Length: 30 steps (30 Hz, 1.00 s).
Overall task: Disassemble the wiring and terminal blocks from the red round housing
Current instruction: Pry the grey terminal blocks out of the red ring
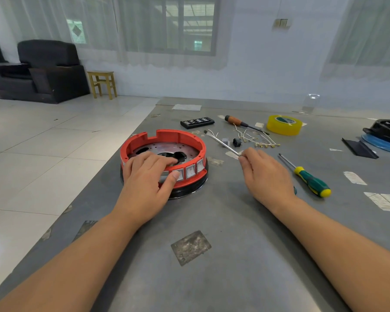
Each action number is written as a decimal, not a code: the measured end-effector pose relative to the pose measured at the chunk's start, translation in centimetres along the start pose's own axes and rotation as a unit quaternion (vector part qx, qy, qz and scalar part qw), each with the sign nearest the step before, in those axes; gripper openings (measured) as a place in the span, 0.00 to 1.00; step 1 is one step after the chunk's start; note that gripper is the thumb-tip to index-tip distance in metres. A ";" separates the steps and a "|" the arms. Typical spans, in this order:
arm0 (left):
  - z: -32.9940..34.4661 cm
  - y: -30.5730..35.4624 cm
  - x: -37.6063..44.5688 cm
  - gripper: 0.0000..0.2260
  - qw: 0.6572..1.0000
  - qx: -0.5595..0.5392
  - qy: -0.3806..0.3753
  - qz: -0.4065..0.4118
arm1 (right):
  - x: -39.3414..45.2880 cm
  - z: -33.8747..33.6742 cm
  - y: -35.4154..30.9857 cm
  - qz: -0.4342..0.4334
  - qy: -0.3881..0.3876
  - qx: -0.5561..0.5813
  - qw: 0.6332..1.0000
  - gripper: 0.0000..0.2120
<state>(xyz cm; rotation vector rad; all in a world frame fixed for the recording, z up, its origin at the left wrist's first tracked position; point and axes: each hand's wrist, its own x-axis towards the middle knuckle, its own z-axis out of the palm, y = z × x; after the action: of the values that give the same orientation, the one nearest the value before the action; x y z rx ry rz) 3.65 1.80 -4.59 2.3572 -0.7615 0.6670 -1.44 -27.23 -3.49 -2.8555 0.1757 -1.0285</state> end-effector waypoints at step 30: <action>-0.3 0.1 0.0 0.19 0.997 -0.065 0.052 -0.003 | 0.2 0.6 -0.8 -0.080 0.000 -0.064 0.995 0.39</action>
<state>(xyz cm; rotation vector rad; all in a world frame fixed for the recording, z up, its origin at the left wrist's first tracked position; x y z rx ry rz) 3.51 1.93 -4.37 2.1894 -0.7281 0.7101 -0.81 -26.48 -3.69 -3.0274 0.0138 -1.0819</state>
